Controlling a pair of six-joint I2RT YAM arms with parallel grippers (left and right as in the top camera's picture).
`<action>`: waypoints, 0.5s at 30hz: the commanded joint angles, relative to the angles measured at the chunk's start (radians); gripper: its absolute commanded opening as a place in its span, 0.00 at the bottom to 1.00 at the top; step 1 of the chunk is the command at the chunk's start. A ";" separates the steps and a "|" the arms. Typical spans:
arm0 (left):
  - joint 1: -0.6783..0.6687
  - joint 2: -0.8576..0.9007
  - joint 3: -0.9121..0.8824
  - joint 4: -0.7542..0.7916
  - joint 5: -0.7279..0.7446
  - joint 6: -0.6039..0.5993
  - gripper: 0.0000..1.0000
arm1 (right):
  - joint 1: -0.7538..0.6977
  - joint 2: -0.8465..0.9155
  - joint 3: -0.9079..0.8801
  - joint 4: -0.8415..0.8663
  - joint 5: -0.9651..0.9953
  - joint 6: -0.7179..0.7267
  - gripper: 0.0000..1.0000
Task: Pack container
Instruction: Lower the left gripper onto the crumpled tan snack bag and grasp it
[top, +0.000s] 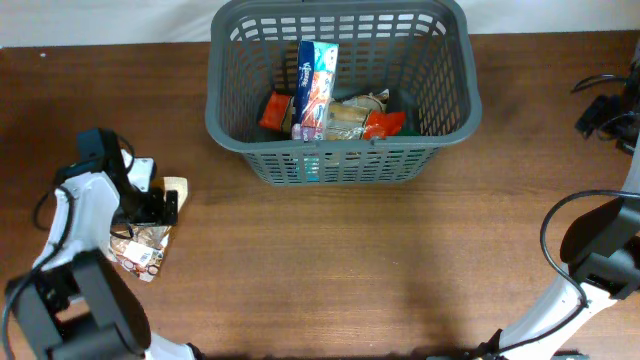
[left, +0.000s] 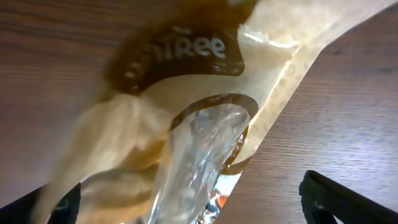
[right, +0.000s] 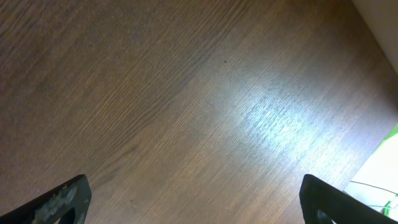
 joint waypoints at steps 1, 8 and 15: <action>0.004 0.040 -0.008 0.027 0.021 0.083 0.99 | -0.007 0.000 -0.004 0.002 0.002 0.015 0.99; 0.004 0.043 -0.008 0.149 0.021 0.082 0.99 | -0.007 0.000 -0.004 0.002 0.002 0.015 0.99; 0.004 0.083 -0.009 0.158 0.021 0.082 0.99 | -0.007 0.000 -0.004 0.002 0.002 0.015 0.99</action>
